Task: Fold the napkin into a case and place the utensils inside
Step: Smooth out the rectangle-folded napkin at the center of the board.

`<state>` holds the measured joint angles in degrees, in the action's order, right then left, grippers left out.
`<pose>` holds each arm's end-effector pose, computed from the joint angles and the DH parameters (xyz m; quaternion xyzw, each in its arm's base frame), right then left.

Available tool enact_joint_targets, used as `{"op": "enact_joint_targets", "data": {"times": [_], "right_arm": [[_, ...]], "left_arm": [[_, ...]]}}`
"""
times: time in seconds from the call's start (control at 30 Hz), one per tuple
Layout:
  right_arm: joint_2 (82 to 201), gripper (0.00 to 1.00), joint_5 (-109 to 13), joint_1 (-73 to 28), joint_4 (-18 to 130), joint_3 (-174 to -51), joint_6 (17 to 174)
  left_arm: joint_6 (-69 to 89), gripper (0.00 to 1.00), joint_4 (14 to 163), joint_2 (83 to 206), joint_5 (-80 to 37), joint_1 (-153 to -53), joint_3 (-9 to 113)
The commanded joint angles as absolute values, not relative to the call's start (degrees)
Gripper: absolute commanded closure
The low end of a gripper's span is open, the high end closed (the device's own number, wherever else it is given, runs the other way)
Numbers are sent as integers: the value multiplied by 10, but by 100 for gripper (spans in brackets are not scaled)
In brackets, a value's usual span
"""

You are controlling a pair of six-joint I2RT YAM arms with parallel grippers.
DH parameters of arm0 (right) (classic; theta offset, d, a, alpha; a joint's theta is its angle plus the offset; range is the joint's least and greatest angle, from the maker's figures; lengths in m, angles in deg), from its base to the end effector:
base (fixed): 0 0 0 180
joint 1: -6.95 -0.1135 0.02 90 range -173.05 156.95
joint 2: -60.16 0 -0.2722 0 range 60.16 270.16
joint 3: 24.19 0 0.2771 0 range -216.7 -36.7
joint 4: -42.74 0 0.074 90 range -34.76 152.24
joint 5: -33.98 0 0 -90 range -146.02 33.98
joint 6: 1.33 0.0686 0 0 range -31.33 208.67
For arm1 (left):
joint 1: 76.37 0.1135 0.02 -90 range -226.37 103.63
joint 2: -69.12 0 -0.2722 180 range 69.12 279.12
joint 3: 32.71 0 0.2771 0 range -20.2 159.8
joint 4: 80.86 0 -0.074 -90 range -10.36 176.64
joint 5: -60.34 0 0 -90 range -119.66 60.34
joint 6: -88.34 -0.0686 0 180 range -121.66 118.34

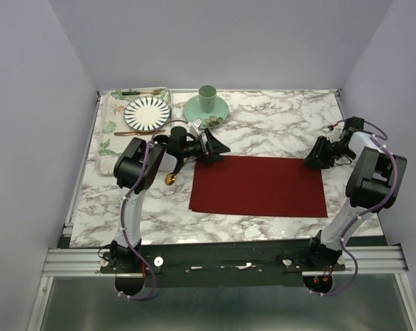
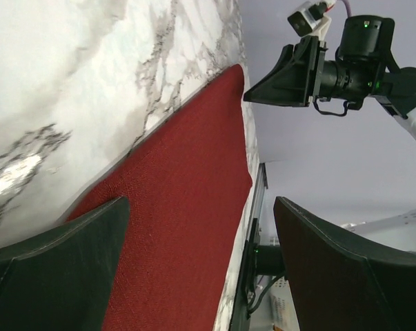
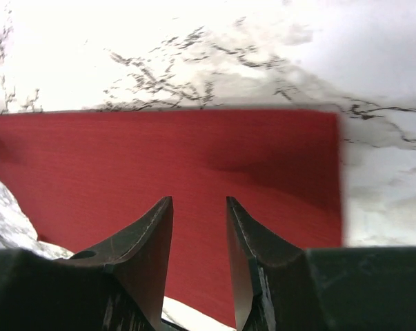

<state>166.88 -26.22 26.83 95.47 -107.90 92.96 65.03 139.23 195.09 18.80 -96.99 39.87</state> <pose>0.3748 -0.0993 0.1365 0.1696 0.9443 0.2365 0.1534 0.4138 -0.2106 0.0839 -0.0455 0.7578 -0.6234 0.1872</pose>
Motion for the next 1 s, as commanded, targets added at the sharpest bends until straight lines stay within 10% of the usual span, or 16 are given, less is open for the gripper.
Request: {"op": "enact_joint_targets", "data": {"times": [0.0, 0.97], "right_arm": [[1647, 56, -248, 248, 974, -1086, 891], [1719, 59, -405, 242, 1016, -1120, 830]], "left_arm": [[658, 1, 1375, 1994, 167, -1000, 413], [630, 1, 1383, 1940, 233, -925, 369]]}}
